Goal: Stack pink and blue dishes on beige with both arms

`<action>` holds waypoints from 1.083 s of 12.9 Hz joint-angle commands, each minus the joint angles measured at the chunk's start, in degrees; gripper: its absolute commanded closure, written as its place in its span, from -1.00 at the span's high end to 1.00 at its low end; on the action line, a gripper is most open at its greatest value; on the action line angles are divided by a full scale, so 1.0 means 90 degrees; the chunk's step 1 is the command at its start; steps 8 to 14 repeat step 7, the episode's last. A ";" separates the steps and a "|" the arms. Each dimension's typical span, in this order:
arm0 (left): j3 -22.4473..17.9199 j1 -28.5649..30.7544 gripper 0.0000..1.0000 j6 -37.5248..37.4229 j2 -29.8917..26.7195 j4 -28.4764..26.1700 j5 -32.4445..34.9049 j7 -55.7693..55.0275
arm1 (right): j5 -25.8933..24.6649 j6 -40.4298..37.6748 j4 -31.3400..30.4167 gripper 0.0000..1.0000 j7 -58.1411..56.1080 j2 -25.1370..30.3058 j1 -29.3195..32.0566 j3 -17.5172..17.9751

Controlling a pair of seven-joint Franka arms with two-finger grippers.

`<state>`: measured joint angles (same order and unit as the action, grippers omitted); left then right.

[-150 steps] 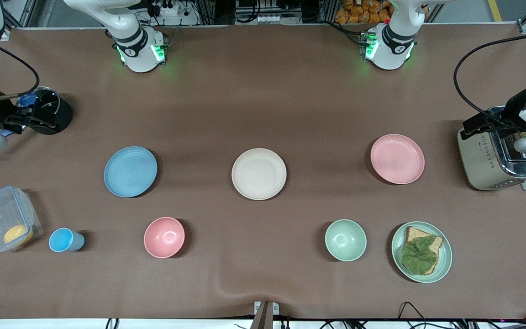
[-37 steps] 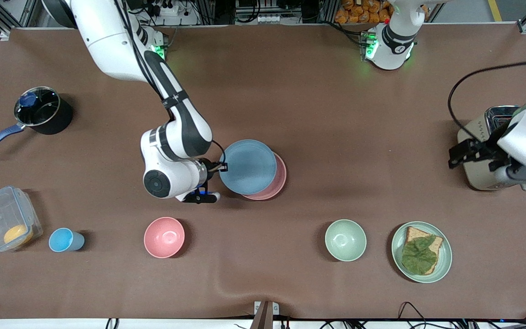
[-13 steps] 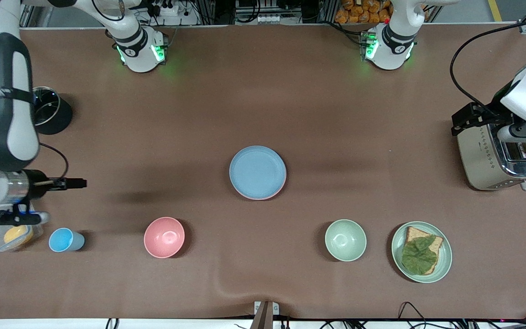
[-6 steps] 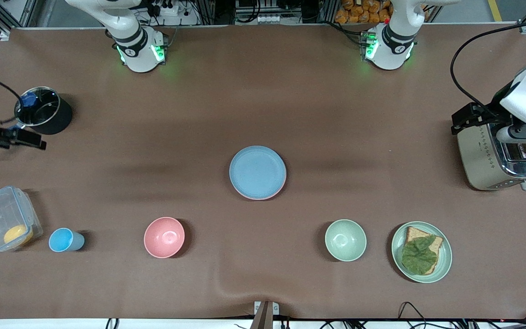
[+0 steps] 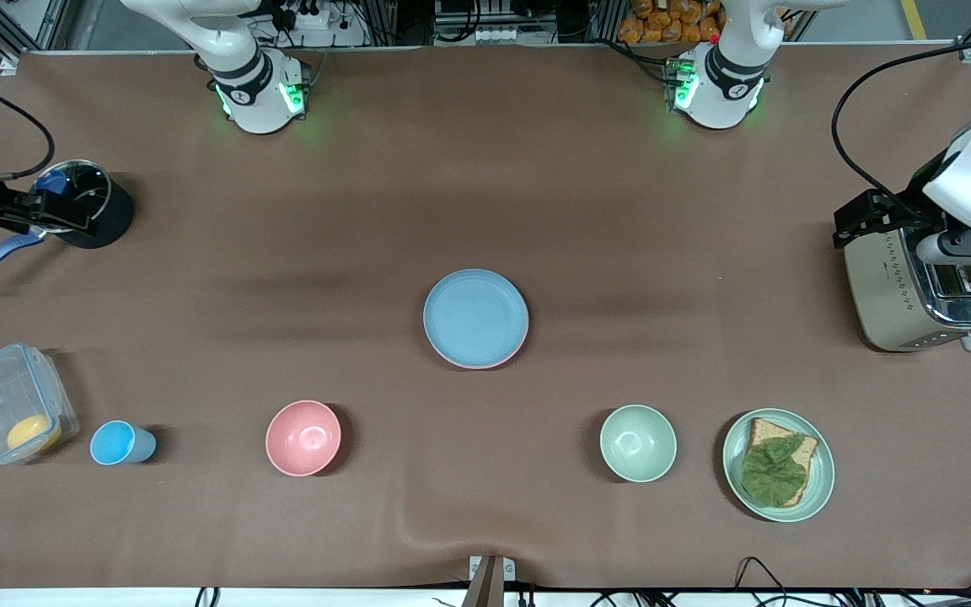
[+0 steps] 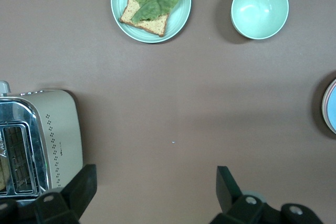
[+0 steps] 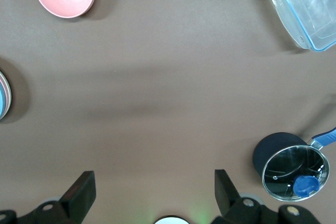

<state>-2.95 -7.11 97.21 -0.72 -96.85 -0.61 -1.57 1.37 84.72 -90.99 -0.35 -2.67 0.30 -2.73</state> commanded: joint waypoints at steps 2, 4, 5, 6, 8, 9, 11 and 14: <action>-0.0014 -0.0021 1.00 -0.0146 0.0051 0.0155 0.0068 -0.0040 | -0.0132 0.0020 -0.0193 1.00 0.0097 0.0208 0.0220 0.0196; -0.0014 -0.0021 1.00 -0.0146 0.0051 0.0155 0.0068 -0.0040 | -0.0132 0.0010 -0.0173 1.00 0.0097 0.0179 0.0152 0.0196; -0.0014 -0.0021 1.00 -0.0146 0.0051 0.0155 0.0068 -0.0040 | -0.0161 0.0049 -0.0164 1.00 0.0126 0.0131 0.0103 0.0196; -0.0014 -0.0021 1.00 -0.0146 0.0051 0.0155 0.0068 -0.0040 | -0.0171 0.0059 -0.0154 1.00 0.0136 0.0130 0.0103 0.0196; -0.0014 -0.0021 1.00 -0.0146 0.0051 0.0155 0.0068 -0.0040 | -0.0171 0.0059 -0.0086 1.00 0.0146 0.0121 0.0103 0.0196; -0.0014 -0.0021 1.00 -0.0146 0.0051 0.0155 0.0068 -0.0040 | -0.0171 0.0059 -0.0086 1.00 0.0146 0.0121 0.0103 0.0196; -0.0014 -0.0021 1.00 -0.0146 0.0051 0.0155 0.0068 -0.0040 | -0.0171 0.0059 -0.0086 1.00 0.0146 0.0121 0.0103 0.0196; -0.0014 -0.0021 1.00 -0.0146 0.0051 0.0155 0.0068 -0.0040 | -0.0171 0.0059 -0.0086 1.00 0.0146 0.0121 0.0103 0.0196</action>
